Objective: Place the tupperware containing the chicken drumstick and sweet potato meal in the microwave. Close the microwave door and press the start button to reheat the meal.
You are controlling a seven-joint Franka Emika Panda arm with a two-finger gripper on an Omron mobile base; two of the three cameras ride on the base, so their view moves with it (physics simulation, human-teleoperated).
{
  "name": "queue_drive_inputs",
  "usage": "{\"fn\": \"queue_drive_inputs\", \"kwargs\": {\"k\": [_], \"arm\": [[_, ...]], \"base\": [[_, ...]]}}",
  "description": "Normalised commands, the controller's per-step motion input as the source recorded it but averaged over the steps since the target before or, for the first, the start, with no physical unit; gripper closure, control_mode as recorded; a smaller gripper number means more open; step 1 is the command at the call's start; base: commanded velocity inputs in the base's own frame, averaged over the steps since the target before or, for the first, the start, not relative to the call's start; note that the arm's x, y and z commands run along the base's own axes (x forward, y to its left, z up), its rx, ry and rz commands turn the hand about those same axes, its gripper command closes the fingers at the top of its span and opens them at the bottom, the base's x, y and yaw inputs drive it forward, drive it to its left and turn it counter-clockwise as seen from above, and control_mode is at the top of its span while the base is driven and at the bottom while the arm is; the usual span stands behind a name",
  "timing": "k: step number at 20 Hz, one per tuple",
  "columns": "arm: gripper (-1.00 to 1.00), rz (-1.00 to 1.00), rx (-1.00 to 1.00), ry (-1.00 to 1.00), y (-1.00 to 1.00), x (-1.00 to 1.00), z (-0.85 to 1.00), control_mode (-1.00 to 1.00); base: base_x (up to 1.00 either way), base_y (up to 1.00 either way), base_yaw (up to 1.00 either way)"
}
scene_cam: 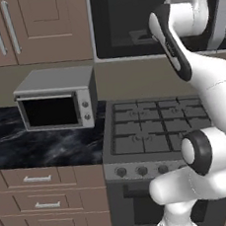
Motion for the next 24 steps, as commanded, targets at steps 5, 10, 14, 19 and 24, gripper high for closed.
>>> {"fn": "queue_drive_inputs", "kwargs": {"k": [5,10,14,19,24], "arm": [[-1.00,0.00,-0.21,-0.55,0.82,-1.00,-0.94,-1.00],[-1.00,-0.07,-0.09,-0.40,0.37,-0.98,-0.31,-1.00],[-1.00,-0.23,0.05,-0.12,0.00,-0.69,0.06,-1.00],[-1.00,-0.31,0.36,-0.16,-0.30,-0.50,0.15,-1.00],[-1.00,-0.28,0.50,-0.19,-0.57,-0.31,0.07,-1.00]], "base": [[0.00,0.00,0.00],[0.00,0.00,0.00],[0.00,0.00,0.00],[0.00,0.00,0.00],[0.00,0.00,0.00]]}}
